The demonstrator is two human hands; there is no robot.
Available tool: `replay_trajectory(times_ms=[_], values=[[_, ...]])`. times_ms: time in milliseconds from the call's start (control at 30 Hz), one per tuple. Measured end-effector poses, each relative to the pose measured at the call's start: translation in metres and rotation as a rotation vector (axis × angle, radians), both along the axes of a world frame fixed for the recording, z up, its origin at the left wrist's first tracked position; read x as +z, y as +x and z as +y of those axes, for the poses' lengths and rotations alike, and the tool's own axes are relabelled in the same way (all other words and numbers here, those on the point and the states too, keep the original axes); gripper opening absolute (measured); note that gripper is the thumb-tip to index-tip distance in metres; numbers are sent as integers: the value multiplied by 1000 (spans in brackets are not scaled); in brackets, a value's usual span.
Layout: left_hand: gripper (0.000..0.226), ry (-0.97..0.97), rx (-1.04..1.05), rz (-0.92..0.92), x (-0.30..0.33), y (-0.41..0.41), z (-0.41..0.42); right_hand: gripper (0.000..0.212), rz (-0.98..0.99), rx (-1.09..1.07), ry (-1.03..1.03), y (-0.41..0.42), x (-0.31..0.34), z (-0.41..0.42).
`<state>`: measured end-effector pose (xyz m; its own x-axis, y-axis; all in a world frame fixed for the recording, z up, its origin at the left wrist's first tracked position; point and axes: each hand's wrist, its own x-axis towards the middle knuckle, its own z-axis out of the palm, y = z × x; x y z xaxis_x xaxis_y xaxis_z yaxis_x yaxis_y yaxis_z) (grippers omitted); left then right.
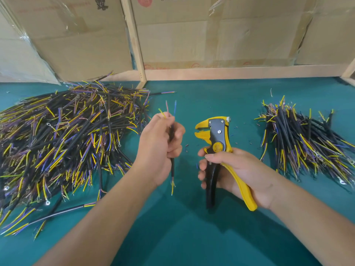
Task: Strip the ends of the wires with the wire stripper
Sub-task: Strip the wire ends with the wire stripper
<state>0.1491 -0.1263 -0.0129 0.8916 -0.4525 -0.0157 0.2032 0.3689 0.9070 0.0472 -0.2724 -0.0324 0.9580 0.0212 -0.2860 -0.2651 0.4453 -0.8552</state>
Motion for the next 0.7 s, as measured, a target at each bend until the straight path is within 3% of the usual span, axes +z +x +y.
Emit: replay_trajectory(times_ms=[133, 267, 467, 700], values=[[22, 140, 20, -147, 3, -3, -1, 28, 3, 6, -4, 0, 1, 0], [22, 199, 16, -190, 5, -2, 1, 27, 6, 8, -1, 2, 0, -1], [26, 286, -36, -425, 6, 0, 8, 20, -59, 36, -34, 2, 2, -11], [17, 233, -72, -427, 4, 3, 11, 17, -143, 115, -18, -1, 5, -17]])
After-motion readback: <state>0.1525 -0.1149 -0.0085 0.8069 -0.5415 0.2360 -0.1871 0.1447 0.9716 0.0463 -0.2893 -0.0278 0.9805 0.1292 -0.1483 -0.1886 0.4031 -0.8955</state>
